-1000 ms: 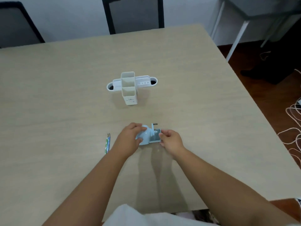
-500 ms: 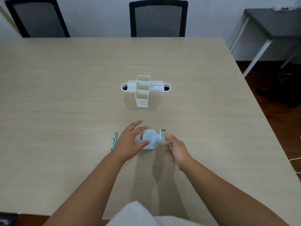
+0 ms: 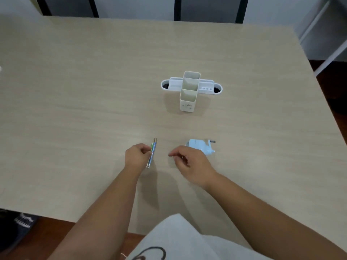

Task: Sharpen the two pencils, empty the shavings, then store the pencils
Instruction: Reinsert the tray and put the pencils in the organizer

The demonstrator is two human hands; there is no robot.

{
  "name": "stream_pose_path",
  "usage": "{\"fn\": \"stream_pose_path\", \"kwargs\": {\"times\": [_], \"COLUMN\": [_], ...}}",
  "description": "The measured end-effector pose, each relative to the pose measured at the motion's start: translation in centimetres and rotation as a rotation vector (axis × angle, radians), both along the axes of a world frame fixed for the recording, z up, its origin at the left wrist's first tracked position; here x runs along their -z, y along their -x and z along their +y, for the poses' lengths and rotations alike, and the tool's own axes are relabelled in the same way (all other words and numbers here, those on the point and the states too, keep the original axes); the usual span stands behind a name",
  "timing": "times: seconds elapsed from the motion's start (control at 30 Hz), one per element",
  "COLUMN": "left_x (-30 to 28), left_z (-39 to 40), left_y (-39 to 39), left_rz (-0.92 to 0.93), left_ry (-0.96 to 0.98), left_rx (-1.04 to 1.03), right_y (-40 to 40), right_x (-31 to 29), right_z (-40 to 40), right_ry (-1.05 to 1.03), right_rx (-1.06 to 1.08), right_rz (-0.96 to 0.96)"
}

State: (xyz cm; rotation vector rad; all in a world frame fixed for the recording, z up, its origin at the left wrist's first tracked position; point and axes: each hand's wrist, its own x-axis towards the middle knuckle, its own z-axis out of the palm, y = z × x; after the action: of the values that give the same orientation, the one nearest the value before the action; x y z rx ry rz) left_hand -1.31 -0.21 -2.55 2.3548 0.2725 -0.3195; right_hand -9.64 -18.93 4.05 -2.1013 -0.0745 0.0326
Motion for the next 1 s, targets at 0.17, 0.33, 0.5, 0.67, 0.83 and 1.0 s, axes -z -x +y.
{"fn": "stream_pose_path", "kwargs": {"times": [0.17, 0.33, 0.5, 0.67, 0.83, 1.0], "left_x": [-0.2, 0.1, 0.4, -1.8, -5.6, -8.1], "left_z": [1.1, 2.4, 3.5, 2.3, -2.8, -8.3], "left_y": [-0.7, -1.8, -3.0, -5.7, -10.7, -15.2], "left_rz": [0.03, 0.048, 0.028, 0.024, -0.134, -0.258], "left_ry": [-0.039, -0.097, -0.144, 0.038, 0.25, 0.307], "left_rx": [0.097, 0.167, 0.266, 0.132, 0.194, 0.252], "right_y": [-5.3, -9.9, -11.6, -13.5, -16.6, -18.9], "right_x": [2.1, 5.6, 6.8, 4.4, -0.8, -2.8], "right_z": [5.3, 8.3, 9.6, 7.3, 1.2, -3.0], "right_ry": [0.26, 0.379, 0.36, 0.029, -0.162, -0.078], "right_rx": [-0.013, 0.111, 0.258, 0.483, 0.729, 0.778], "right_rz": [0.237, 0.491, 0.492, 0.449, 0.168, 0.023]}}
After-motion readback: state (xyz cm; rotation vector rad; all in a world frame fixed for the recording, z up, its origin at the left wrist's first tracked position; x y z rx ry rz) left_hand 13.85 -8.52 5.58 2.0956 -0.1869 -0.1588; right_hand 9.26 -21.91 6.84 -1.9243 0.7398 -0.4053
